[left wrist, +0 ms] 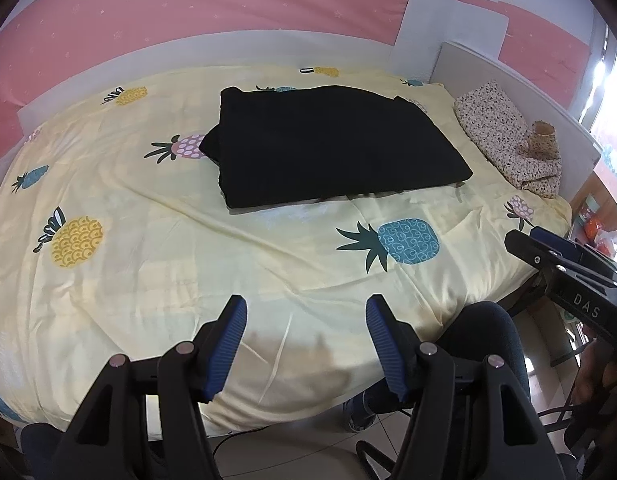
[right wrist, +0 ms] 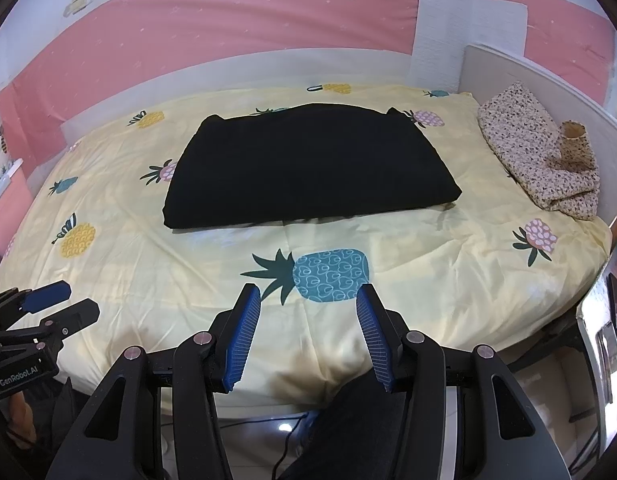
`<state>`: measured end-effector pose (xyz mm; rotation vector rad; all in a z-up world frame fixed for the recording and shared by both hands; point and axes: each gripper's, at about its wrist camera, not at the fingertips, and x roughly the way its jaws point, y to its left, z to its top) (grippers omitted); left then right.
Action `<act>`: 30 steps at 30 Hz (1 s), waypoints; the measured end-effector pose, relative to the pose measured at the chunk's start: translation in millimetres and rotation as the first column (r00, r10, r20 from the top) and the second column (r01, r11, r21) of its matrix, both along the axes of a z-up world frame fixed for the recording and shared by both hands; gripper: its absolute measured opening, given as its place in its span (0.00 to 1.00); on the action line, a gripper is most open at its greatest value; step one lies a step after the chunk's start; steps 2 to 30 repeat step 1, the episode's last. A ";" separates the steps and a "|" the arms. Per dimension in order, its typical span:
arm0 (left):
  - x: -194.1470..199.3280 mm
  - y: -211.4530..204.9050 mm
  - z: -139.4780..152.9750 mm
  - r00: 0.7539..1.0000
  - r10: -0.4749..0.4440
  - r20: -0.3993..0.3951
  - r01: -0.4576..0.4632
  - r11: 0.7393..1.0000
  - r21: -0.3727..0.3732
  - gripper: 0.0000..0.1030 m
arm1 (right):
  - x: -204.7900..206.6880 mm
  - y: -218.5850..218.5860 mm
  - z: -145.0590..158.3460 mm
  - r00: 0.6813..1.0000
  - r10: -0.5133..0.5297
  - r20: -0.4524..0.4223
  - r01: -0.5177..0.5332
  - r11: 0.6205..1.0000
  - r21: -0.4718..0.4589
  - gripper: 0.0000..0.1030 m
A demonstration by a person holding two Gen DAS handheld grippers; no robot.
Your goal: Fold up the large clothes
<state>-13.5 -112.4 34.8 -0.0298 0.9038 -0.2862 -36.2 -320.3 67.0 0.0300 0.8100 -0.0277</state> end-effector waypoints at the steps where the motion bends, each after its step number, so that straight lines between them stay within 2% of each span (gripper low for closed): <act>1: 0.5 0.3 -0.5 1.000 0.001 -0.003 -0.001 1.000 -0.001 0.62 | 0.2 0.0 0.0 1.000 0.001 0.000 -0.001 1.000 0.000 0.49; 30: 0.5 0.3 -0.5 1.000 0.001 -0.003 -0.001 1.000 -0.001 0.62 | 0.2 0.0 0.0 1.000 0.001 0.000 -0.001 1.000 0.000 0.49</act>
